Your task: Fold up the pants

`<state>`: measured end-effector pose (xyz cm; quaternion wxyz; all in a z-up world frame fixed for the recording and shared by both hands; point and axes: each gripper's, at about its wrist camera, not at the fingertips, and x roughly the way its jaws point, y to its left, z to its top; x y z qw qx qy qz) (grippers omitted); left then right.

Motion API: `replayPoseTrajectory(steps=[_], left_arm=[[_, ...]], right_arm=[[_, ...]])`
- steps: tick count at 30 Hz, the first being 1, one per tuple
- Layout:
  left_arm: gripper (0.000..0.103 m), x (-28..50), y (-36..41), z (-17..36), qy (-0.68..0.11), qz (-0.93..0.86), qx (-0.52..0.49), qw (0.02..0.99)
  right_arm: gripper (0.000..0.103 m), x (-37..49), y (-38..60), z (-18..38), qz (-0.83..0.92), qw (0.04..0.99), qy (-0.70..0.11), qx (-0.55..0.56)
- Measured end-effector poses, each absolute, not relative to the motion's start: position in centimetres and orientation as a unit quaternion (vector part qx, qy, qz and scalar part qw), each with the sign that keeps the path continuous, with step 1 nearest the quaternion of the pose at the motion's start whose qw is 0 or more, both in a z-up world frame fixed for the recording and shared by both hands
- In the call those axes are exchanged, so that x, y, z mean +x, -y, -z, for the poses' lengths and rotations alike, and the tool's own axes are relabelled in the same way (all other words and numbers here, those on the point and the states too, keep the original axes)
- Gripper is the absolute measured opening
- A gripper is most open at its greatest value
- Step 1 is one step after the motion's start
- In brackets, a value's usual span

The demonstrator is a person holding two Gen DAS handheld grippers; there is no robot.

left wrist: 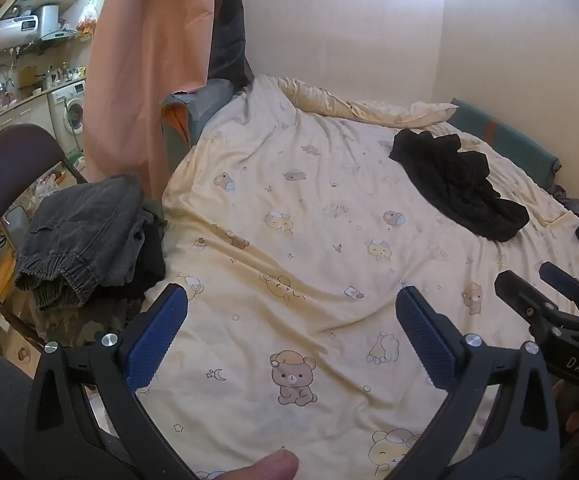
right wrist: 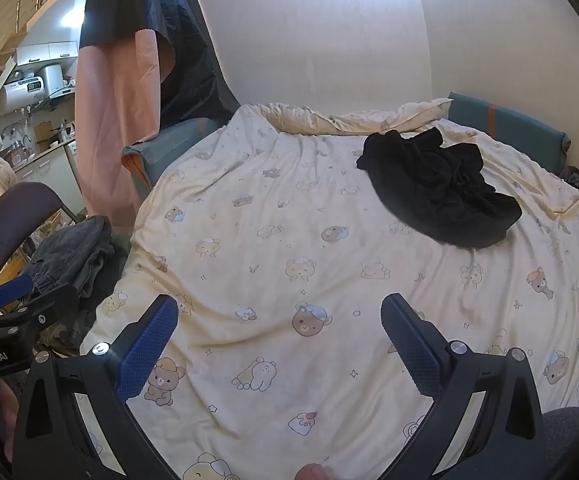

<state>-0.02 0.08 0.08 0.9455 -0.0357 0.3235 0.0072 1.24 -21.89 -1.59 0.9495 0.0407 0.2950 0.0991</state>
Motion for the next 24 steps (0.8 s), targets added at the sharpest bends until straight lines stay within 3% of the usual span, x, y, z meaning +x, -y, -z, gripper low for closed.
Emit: replayPoseTrajectory(steps=[24], left_arm=[[0.103,0.18,-0.23,-0.61,-0.321,-0.009,-0.034,0.946]], right_arm=[[0.103,1.12,21.84,1.54,-0.101,0.950,-0.293,0.041]])
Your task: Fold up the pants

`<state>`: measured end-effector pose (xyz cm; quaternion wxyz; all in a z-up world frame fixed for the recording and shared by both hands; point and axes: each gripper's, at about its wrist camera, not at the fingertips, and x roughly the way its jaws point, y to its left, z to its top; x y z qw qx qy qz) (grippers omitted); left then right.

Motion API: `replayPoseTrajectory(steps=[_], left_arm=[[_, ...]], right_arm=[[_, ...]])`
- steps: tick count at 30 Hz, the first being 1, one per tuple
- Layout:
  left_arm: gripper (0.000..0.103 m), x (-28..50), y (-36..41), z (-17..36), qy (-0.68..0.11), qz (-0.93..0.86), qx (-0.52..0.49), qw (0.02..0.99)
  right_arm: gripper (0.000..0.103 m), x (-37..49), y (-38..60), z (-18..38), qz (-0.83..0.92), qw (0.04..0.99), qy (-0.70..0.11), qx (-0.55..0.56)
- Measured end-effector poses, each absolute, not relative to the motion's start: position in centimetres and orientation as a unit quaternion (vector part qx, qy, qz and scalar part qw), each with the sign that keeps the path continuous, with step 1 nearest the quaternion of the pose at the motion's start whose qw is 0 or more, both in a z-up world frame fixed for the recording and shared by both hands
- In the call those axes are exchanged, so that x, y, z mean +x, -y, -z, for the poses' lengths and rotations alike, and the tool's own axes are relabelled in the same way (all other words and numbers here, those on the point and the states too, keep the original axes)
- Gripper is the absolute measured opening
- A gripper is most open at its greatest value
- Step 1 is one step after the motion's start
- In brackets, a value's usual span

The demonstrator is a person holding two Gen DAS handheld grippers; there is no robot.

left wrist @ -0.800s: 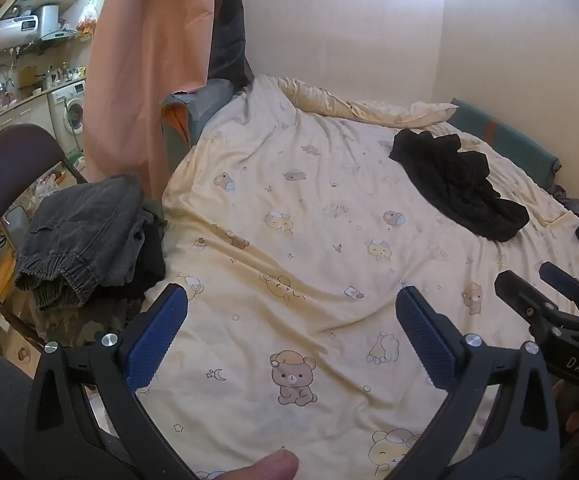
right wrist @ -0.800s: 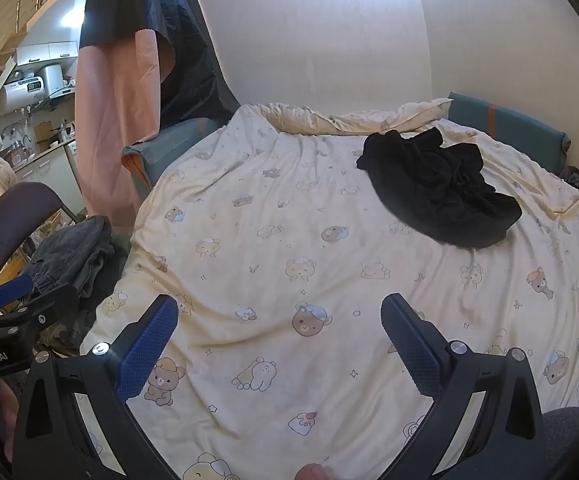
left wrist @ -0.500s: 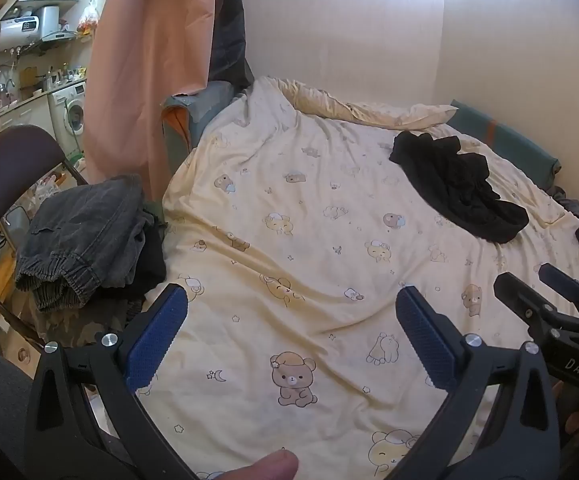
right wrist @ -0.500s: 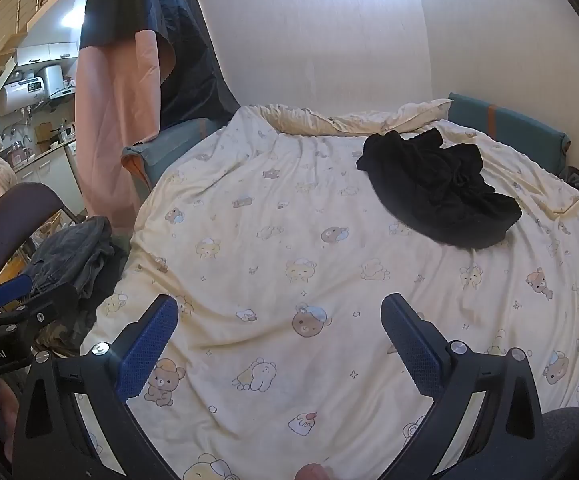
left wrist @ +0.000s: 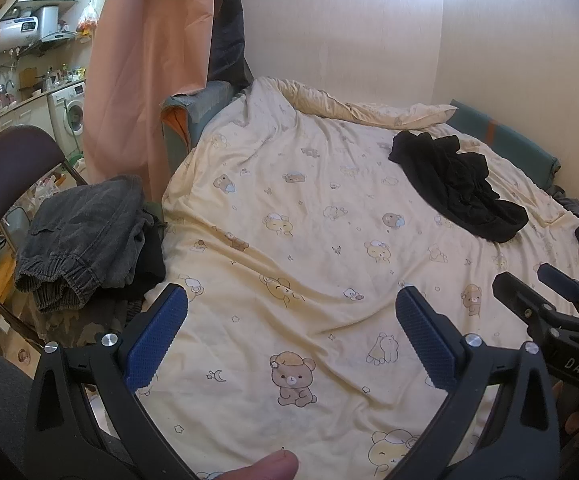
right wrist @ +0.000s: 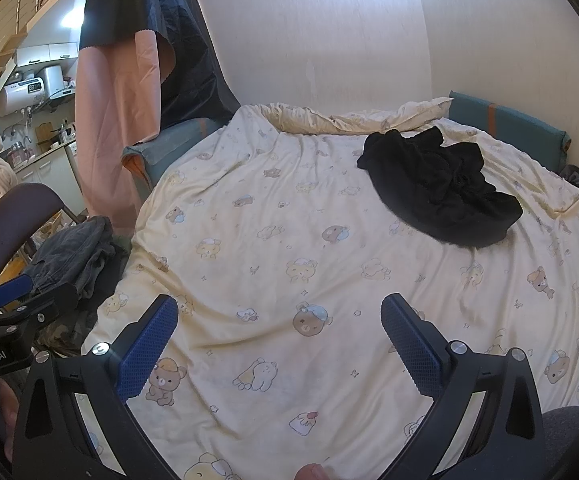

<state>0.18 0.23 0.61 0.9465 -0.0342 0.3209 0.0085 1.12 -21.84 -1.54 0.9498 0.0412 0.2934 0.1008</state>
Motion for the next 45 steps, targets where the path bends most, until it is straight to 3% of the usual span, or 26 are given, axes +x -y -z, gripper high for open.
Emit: replayPoseTrajectory(steps=[45], left_arm=[[0.103,0.03,0.05,-0.38,-0.321,-0.007,-0.035,0.946]], right_arm=[[0.103,1.33,21.82,1.78,-0.101,0.949,-0.298,0.040]])
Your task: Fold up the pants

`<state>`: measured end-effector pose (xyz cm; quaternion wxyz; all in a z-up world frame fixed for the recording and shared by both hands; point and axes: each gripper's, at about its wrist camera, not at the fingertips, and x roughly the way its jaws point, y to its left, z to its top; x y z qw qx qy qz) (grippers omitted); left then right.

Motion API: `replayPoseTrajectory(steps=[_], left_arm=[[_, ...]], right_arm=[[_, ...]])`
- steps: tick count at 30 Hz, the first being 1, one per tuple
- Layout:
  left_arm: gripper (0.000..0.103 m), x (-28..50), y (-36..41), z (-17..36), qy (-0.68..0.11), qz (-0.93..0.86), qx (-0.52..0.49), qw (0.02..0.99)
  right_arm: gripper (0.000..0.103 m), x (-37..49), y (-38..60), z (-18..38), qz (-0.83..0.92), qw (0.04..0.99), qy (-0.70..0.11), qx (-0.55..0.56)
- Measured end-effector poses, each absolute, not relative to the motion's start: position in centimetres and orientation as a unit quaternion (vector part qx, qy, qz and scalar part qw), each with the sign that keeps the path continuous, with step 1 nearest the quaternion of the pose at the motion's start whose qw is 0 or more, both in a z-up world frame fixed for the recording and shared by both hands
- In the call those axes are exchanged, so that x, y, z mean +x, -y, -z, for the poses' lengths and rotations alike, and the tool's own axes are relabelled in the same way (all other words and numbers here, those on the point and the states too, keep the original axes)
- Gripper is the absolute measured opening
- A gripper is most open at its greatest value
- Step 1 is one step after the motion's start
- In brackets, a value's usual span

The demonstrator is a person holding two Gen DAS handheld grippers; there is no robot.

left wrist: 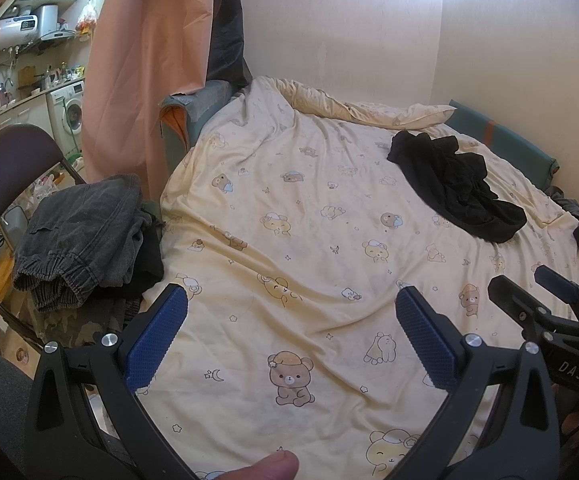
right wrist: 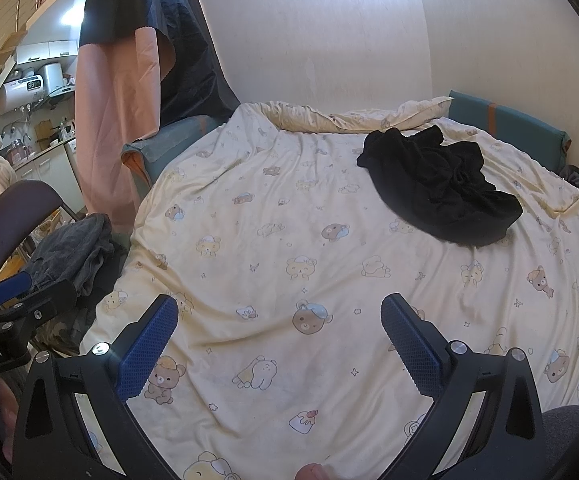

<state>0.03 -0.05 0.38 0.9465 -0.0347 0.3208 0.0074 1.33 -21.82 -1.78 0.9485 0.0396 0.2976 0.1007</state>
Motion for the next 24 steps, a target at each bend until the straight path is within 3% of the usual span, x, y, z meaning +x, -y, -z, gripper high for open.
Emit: replayPoseTrajectory(steps=[24], left_arm=[[0.103,-0.21,0.30,-0.41,-0.321,-0.007,-0.034,0.946]], right_arm=[[0.103,1.47,21.96,1.53,-0.099,0.949,-0.297,0.039]])
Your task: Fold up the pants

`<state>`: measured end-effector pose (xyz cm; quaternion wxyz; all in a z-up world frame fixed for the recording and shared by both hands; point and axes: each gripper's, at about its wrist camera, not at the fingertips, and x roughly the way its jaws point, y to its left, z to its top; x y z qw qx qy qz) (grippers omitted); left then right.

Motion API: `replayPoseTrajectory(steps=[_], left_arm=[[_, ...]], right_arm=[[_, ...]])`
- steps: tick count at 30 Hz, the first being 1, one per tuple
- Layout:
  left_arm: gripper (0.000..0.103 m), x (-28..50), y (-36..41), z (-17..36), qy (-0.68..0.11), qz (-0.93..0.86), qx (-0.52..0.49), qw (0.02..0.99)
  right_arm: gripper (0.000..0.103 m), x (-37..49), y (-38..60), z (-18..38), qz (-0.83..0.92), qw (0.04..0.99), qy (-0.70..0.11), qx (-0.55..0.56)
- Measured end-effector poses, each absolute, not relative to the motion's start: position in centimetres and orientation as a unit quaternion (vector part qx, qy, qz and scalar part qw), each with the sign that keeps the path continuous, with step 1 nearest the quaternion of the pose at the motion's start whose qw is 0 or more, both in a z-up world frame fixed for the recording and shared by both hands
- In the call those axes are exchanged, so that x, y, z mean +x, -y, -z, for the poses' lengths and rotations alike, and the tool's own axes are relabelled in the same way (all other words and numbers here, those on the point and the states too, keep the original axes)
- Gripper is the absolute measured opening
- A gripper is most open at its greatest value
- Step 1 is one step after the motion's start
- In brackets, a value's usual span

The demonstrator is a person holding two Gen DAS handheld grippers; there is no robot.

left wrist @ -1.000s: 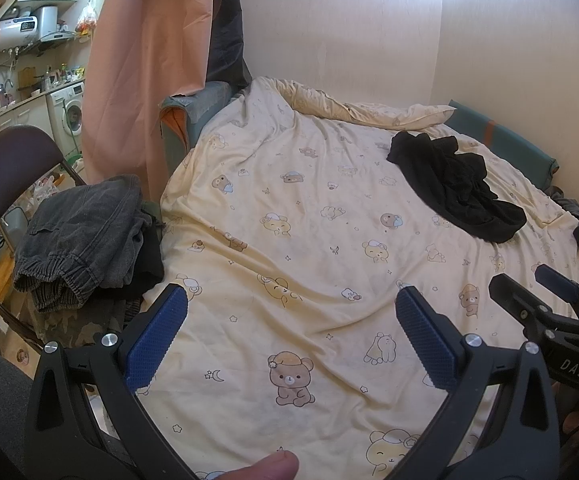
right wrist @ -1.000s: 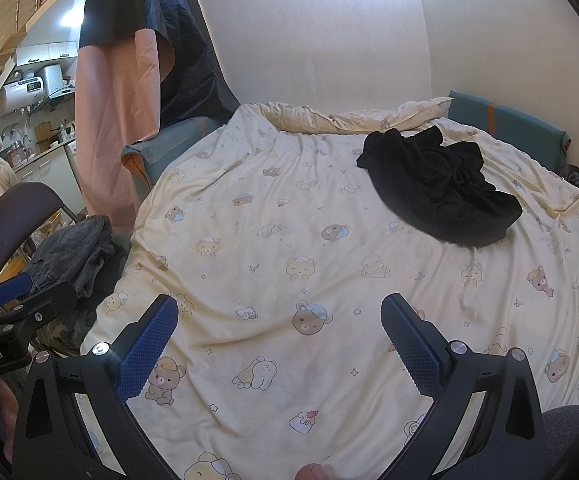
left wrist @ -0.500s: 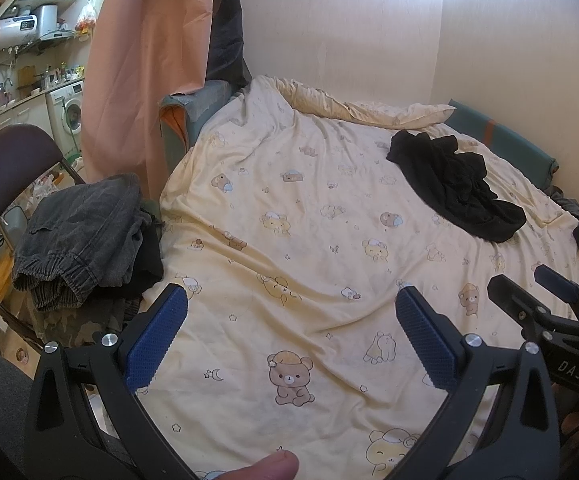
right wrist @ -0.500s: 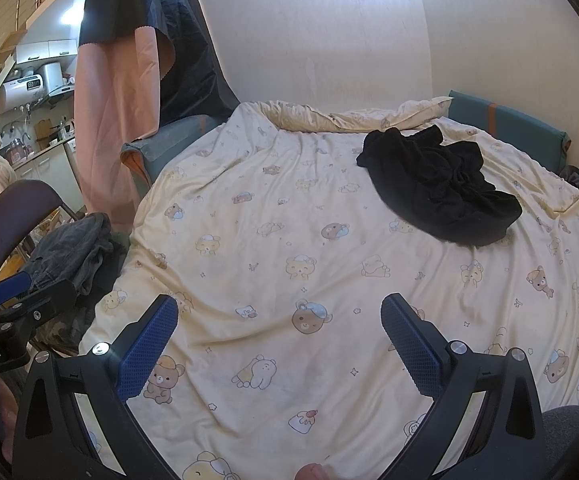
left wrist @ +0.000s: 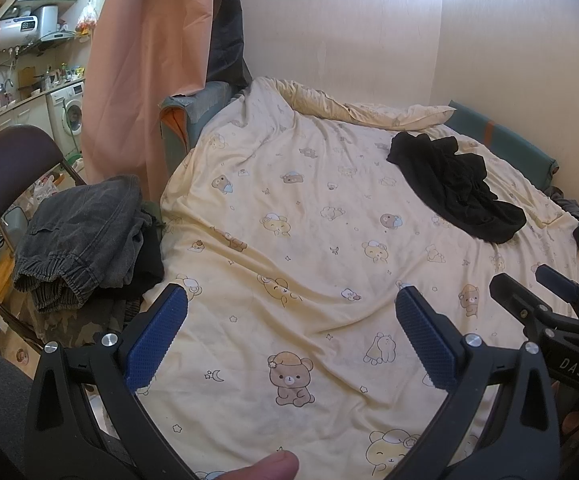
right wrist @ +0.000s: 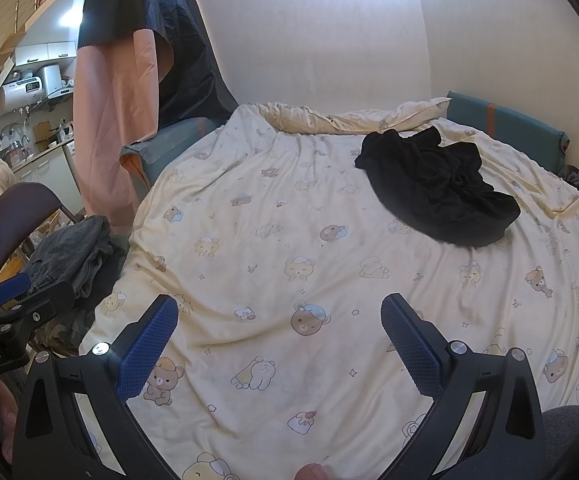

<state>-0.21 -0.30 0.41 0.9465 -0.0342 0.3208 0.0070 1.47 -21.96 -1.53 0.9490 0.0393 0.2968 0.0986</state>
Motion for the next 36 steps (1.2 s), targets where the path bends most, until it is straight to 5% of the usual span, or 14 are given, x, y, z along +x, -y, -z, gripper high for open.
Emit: replayPoseTrajectory(steps=[13,22,36], left_arm=[[0.103,1.9,0.2,-1.4,-0.340,-0.012,-0.024,0.940],[0.103,9.7,1.2,-2.6,-0.361,-0.010,-0.013,0.933],[0.103,18.5,1.2,4.3,-0.438,-0.010,-0.037,0.898]], right_arm=[[0.103,2.0,22.6,1.0,-0.099,0.947,-0.300,0.058],[0.103,9.9,28.5,0.2,-0.044,0.940,-0.327,0.085],[0.102,32.6,42.9,12.7,0.115,0.857,-0.499,0.062]])
